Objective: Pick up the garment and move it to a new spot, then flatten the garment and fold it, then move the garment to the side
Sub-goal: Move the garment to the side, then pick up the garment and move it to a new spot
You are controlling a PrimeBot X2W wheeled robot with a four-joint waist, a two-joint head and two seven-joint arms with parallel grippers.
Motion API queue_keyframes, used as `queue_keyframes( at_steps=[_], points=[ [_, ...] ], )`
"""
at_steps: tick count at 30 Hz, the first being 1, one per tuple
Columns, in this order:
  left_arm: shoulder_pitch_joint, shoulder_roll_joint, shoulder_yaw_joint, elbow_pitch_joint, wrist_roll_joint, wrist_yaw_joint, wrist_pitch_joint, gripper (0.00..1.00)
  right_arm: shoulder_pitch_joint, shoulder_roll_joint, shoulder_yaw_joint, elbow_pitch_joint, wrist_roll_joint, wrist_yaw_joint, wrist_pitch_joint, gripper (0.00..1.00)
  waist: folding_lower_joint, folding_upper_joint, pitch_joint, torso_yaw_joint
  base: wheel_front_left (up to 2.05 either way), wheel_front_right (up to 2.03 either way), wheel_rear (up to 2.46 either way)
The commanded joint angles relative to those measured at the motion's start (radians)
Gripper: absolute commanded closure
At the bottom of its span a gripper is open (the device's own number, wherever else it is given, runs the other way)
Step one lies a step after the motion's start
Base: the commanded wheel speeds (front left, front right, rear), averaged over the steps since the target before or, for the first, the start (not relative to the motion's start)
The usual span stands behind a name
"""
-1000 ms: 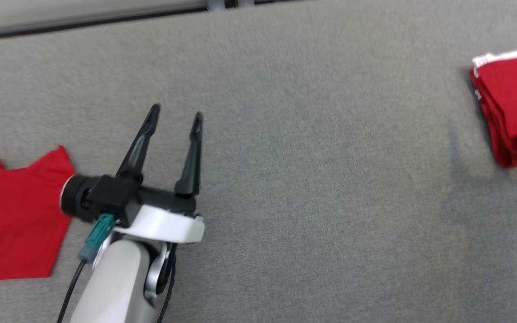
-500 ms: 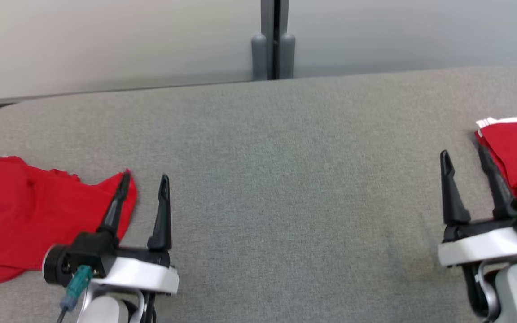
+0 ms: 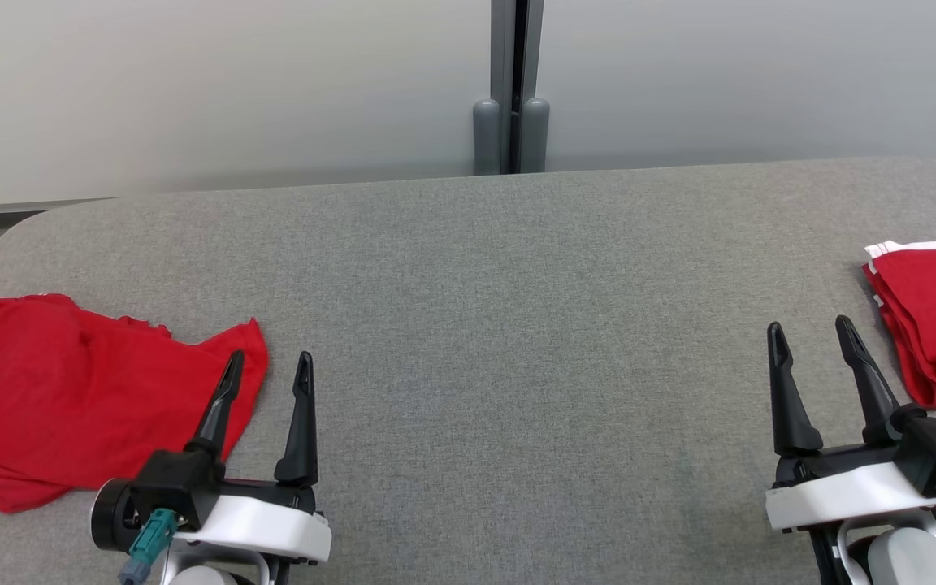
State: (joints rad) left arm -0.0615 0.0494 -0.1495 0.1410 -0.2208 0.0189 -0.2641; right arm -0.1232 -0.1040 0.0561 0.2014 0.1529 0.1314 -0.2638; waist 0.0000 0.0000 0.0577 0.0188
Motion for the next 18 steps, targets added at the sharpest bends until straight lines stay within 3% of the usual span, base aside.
queue_keyframes(
  at_steps=[1, 18],
  points=[
    [-0.005, 0.003, 0.003, -0.002, 0.004, 0.003, 0.000, 0.00, 0.002, 0.000, -0.002, -0.006, -0.001, -0.001, -0.001, 0.00, 0.0000, 0.0000, 0.000, 0.000, 0.00, 0.00, 0.00],
    [-0.021, 0.003, 0.002, -0.005, -0.001, 0.007, 0.000, 0.00, -0.006, 0.002, 0.000, -0.008, 0.000, -0.001, -0.001, 0.00, 0.0000, 0.0000, 0.028, 0.016, 0.00, 0.00, 0.00]
  ],
)
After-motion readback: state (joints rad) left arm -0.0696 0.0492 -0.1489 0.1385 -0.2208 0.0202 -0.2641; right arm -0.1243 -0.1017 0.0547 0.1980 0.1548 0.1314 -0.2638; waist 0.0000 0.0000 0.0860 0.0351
